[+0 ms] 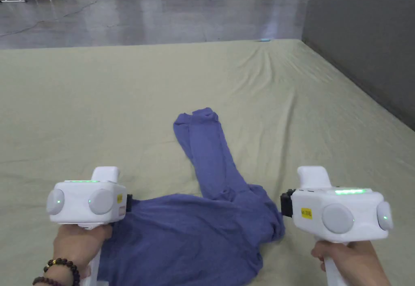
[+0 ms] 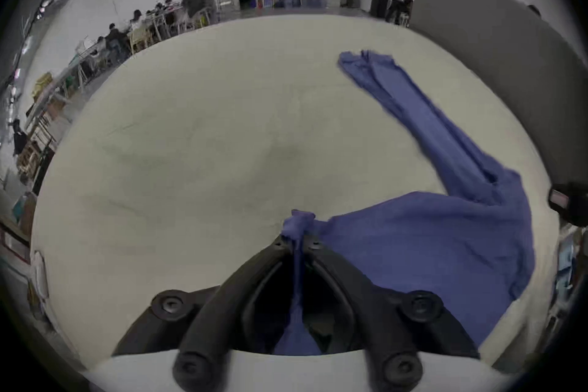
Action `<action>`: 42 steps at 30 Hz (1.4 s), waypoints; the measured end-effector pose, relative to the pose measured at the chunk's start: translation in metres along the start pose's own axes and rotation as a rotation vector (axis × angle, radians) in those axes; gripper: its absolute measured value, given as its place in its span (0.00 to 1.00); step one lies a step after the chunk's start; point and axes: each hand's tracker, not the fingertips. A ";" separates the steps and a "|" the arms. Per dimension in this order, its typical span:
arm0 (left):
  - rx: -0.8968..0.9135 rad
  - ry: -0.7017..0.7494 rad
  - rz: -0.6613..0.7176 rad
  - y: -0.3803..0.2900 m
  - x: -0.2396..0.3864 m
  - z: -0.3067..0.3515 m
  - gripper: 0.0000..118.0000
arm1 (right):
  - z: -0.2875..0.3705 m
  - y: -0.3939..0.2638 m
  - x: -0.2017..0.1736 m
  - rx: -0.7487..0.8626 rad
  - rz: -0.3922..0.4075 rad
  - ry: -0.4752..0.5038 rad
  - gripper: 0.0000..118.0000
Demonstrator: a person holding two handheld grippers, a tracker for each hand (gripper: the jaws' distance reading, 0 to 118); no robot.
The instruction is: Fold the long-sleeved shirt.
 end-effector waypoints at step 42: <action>0.693 0.135 0.070 0.193 -0.074 0.218 0.00 | 0.078 0.275 -0.017 0.414 0.060 0.111 0.03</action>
